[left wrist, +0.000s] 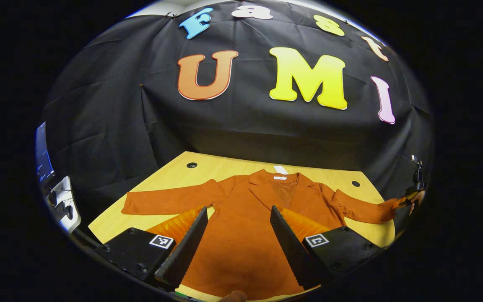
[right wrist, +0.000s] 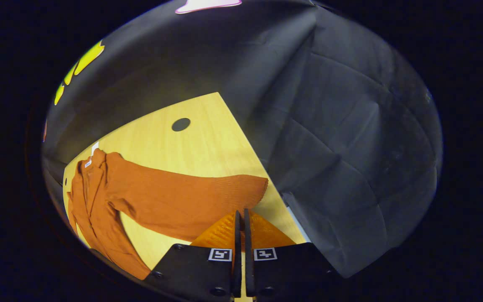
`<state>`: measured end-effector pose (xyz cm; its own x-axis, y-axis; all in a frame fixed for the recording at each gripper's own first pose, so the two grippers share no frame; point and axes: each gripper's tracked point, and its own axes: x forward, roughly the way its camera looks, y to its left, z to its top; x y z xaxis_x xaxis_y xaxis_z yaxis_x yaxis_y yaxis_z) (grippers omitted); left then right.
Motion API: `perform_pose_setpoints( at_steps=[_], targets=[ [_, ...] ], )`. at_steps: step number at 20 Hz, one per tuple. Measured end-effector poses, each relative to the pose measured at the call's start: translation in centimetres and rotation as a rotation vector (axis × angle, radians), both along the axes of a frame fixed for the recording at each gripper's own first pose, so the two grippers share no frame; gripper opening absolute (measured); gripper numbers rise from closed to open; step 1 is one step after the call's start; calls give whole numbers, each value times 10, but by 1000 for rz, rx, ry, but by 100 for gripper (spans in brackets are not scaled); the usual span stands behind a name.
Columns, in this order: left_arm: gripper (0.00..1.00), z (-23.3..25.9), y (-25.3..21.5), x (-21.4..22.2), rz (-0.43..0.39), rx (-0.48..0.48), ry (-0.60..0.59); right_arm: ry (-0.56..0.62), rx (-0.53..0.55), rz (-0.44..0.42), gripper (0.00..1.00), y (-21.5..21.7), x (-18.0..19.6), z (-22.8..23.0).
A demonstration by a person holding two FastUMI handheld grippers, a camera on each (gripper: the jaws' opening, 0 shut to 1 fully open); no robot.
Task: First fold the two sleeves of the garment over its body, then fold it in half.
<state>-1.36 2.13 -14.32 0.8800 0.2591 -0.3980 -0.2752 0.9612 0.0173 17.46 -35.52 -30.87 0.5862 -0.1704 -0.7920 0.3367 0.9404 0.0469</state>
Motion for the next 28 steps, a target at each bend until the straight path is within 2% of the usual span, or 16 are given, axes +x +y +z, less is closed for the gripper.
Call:
perform_pose_setpoints(
  at_steps=[6,12,13,15,19,22,26,28],
  targets=[
    [98,-5,28,-24,-13,0,6,-66,51,96,4,88,7,51],
    [98,8,45,-44,-84,46,-30,-120,70,223,4,188,13,88],
    [98,9,48,-48,-102,55,-34,-122,76,246,2,206,15,91],
    [98,9,57,-55,-123,73,-32,-131,73,290,4,238,19,96],
    [98,6,75,-68,-156,47,-34,-148,101,356,4,315,29,101],
    [98,-9,98,-74,-153,21,-1,-153,163,398,4,386,39,99],
    [98,-18,128,-76,-140,24,18,-163,192,502,4,485,45,93],
    [98,-27,144,-79,-121,12,37,-151,214,524,5,524,46,86]
  ],
)
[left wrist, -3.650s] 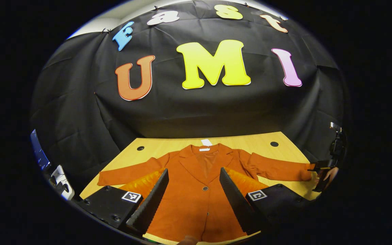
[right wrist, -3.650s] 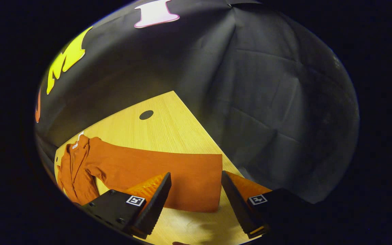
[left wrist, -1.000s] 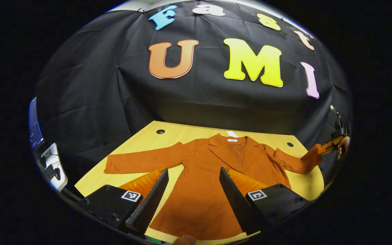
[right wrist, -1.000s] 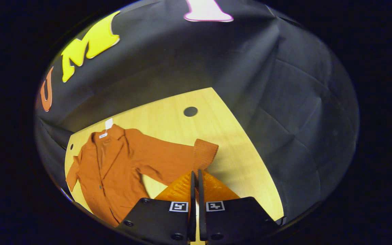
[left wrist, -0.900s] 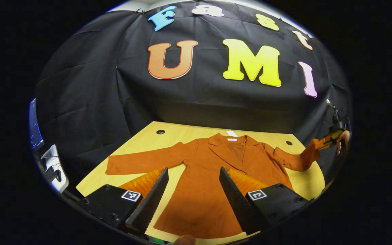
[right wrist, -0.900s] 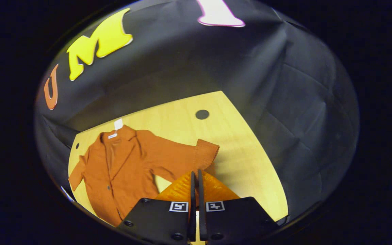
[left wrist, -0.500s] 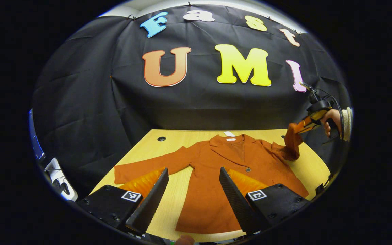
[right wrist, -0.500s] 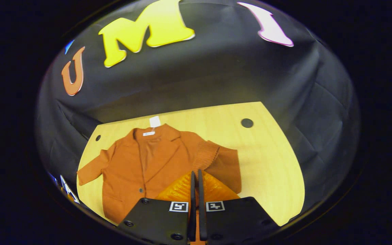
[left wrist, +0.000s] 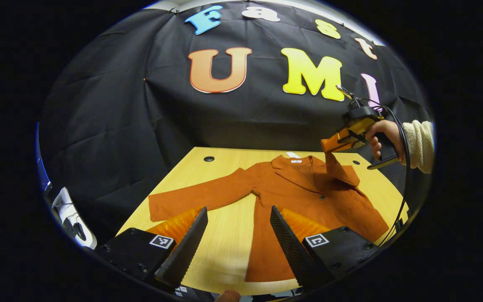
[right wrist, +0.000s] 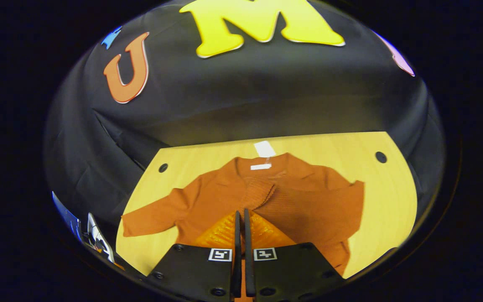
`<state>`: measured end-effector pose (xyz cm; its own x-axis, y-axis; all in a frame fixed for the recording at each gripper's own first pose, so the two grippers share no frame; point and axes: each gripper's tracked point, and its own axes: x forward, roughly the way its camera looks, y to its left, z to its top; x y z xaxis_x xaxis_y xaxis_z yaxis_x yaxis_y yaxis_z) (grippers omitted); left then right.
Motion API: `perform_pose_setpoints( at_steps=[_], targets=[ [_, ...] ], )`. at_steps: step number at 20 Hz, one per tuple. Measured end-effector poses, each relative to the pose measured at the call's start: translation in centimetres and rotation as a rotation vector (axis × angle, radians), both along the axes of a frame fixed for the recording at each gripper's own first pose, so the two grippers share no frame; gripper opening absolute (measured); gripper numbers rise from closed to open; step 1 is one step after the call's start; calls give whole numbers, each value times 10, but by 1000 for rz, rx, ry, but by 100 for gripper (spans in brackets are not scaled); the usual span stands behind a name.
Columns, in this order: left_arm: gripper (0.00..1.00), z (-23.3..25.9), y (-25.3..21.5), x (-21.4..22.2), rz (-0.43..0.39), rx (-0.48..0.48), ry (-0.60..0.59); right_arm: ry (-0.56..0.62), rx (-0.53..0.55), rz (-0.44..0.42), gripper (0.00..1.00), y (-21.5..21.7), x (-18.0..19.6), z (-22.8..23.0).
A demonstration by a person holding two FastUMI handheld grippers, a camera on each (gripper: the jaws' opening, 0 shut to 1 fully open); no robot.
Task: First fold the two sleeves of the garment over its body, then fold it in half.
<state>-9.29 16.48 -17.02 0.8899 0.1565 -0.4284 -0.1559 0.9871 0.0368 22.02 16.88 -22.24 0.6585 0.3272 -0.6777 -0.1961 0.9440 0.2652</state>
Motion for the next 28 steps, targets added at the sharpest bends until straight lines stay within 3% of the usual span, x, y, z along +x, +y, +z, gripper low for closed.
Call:
perform_pose_setpoints(
  at_steps=[9,19,23,26,27,28],
  targets=[
    [98,-20,48,-24,92,-24,32,48,-39,107,4,104,8,-56],
    [100,-47,75,-47,170,-49,100,58,-194,178,4,157,27,-121],
    [98,-42,80,-39,182,-32,87,85,-157,157,5,164,26,-130],
    [98,-42,86,-35,194,-32,81,94,-130,187,16,169,19,-127],
    [98,-43,89,-33,197,-30,80,92,-135,196,34,170,18,-128],
    [100,-43,90,-31,200,-30,80,84,-139,195,41,168,16,-121]
  ],
)
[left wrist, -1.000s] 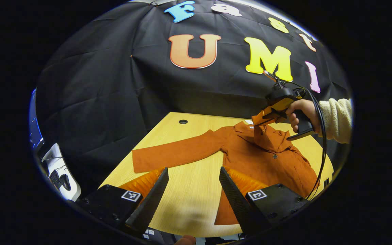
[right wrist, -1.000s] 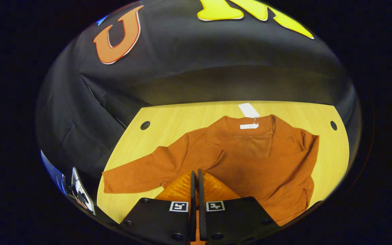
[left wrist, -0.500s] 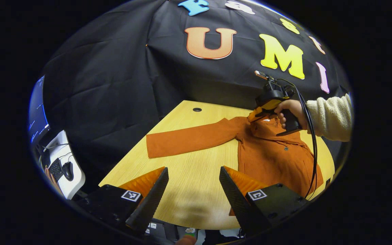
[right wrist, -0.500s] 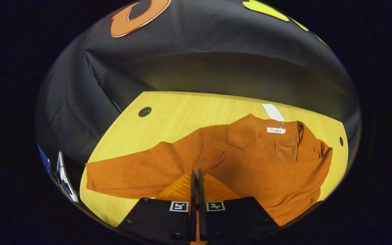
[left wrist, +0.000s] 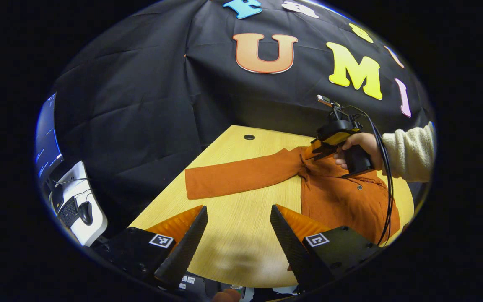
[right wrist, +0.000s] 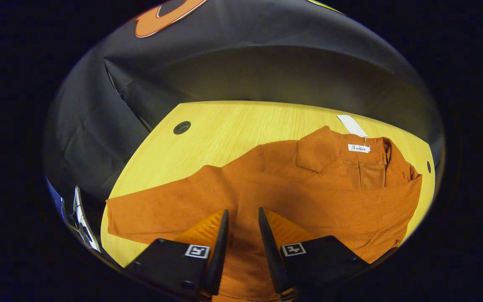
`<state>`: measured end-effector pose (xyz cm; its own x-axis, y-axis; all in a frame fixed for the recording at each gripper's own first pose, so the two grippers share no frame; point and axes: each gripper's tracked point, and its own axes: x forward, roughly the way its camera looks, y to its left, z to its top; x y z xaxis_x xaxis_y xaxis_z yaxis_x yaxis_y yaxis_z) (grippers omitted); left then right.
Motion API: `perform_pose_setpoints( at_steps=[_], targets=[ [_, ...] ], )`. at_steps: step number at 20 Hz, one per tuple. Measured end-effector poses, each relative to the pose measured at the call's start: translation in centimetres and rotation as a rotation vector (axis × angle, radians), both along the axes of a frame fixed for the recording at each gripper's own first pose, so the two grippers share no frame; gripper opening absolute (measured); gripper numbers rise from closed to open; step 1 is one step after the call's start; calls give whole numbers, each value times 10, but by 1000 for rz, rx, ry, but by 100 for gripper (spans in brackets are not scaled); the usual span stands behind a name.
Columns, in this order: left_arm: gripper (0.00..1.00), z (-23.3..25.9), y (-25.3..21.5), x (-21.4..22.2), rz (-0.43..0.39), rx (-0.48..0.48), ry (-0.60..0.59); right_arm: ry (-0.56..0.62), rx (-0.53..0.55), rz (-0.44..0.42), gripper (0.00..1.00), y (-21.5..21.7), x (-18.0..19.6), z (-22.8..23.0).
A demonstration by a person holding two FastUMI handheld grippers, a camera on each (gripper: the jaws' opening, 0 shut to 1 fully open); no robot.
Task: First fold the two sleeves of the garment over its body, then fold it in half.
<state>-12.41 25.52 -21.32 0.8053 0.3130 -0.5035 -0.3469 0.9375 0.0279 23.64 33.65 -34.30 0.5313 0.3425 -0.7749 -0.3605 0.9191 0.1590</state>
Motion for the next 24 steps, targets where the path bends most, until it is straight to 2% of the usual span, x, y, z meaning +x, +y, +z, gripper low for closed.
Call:
perform_pose_setpoints(
  at_steps=[1,3,4,5,6,7,12,13,16,17,19,20,21,22,23,24],
  targets=[
    [98,-1,3,2,5,0,0,-3,1,-9,43,-2,0,2],
    [98,1,14,9,32,5,-12,4,8,-38,54,-8,-5,8],
    [98,-2,22,13,54,1,-7,8,23,-43,57,-10,-10,15],
    [98,-3,32,18,78,-5,-6,6,30,-49,67,-13,-15,21],
    [98,-5,42,25,108,-12,-7,2,33,-55,72,-20,-21,27],
    [98,-10,51,31,131,-19,-3,1,34,-67,88,-27,-25,32],
    [98,-36,107,67,265,-72,48,21,42,-115,95,-70,-56,54],
    [98,-38,115,74,274,-67,55,-1,35,-125,97,-82,-59,59],
    [98,-54,133,91,291,-91,98,-131,-84,-141,97,-139,-63,67],
    [98,-58,139,95,313,-100,109,-141,-95,-141,93,-149,-72,65],
    [98,-68,155,100,342,-112,131,-122,-86,-134,98,-160,-93,60],
    [98,-72,165,102,352,-103,146,-124,-104,-122,98,-169,-99,54],
    [98,-77,175,104,364,-93,170,-135,-144,-101,94,-180,-105,51],
    [98,-82,182,107,368,-89,185,-144,-178,-90,98,-191,-112,49],
    [98,-88,184,110,368,-107,202,-144,-192,-84,98,-195,-119,47],
    [97,-94,184,112,374,-135,220,-140,-192,-81,94,-199,-127,46]
  ],
)
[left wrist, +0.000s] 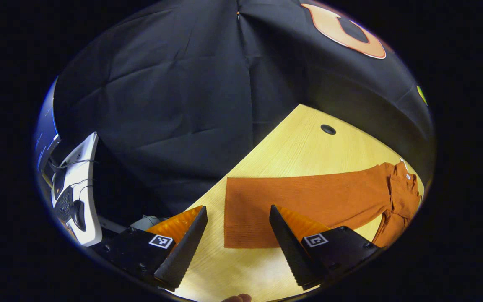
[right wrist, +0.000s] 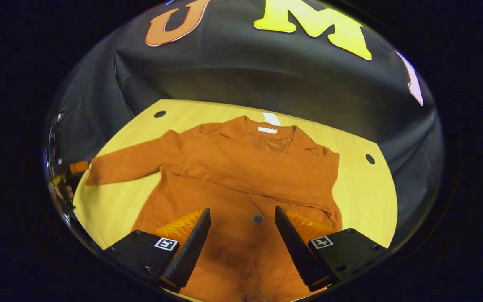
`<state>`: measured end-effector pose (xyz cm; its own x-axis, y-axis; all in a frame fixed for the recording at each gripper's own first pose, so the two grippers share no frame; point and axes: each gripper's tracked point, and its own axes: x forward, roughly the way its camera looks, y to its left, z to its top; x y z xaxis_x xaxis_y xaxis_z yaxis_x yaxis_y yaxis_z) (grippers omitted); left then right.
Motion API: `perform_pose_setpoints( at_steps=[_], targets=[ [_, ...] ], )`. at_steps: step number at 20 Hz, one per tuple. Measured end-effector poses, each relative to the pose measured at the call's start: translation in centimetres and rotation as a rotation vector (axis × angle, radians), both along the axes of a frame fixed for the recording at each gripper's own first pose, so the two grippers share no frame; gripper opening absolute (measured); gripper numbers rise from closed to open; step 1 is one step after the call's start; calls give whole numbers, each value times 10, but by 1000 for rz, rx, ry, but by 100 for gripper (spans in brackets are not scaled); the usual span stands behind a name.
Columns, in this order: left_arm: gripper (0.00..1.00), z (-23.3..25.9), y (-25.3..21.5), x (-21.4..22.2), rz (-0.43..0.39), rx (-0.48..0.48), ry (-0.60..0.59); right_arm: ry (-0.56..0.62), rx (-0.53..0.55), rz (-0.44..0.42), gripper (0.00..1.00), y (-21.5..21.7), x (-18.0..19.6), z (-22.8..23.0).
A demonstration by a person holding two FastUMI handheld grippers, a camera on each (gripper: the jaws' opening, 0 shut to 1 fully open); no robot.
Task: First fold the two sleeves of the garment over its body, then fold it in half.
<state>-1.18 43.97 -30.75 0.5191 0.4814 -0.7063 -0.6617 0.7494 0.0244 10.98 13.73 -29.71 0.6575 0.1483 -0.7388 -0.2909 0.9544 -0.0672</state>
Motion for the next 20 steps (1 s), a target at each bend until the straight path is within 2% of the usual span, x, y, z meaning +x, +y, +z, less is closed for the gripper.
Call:
perform_pose_setpoints(
  at_steps=[1,4,5,6,11,13,14,15,16,17,18,19,20],
  targets=[
    [96,-5,-1,2,14,-27,12,5,5,0,98,-1,-5,0],
    [96,-18,8,4,32,-54,50,12,25,9,98,1,-15,7],
    [100,-20,10,4,34,-45,66,7,27,20,98,3,-18,11],
    [96,-22,8,9,28,-55,65,-1,29,33,98,6,-19,17],
    [95,-33,14,13,25,-98,94,-30,33,113,98,28,-34,37],
    [88,-33,12,14,11,-96,103,-26,35,135,98,34,-42,37],
    [94,-32,11,16,-5,-92,104,-25,32,135,94,35,-44,36],
    [85,-31,9,18,-17,-93,110,-23,31,132,98,36,-46,34],
    [81,-31,8,19,-27,-95,111,-9,36,135,98,39,-49,32],
    [78,-32,9,19,-36,-95,114,6,22,134,94,37,-53,26],
    [82,-33,9,20,-41,-95,114,14,7,132,94,34,-52,22],
    [73,-33,9,20,-39,-95,112,27,10,135,97,34,-55,19],
    [72,-34,10,21,-37,-95,109,38,16,133,97,37,-59,18]
  ],
)
